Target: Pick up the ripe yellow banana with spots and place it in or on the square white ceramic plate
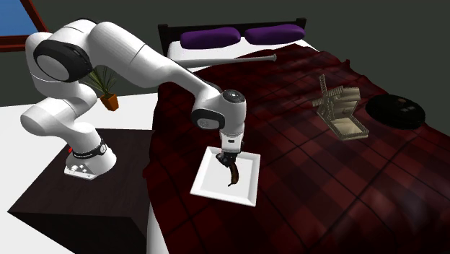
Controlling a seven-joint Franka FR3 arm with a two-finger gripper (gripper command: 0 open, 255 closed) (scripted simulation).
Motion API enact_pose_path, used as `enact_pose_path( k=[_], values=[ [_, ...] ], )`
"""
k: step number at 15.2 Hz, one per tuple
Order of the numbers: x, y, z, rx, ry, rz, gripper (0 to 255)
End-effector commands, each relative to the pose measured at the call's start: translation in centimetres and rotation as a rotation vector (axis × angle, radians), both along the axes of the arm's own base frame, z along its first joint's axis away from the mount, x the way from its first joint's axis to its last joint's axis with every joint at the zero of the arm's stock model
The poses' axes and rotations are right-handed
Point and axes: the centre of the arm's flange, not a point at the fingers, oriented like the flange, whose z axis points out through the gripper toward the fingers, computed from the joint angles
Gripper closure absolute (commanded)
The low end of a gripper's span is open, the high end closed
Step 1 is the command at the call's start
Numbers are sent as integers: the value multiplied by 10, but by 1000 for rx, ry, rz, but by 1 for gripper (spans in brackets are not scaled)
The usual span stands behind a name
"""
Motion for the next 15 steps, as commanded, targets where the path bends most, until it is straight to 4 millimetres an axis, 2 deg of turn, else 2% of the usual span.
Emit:
enact_pose_path(
  k=[1,2,9,10,15],
  values=[
    [0,-1,-11,0,0,0,255],
    [0,-1,-17,0,0,0,255],
    [0,-1,-17,0,0,0,255],
    [0,-1,-17,0,0,0,0],
    [0,-1,-17,0,0,0,0]
  ],
)
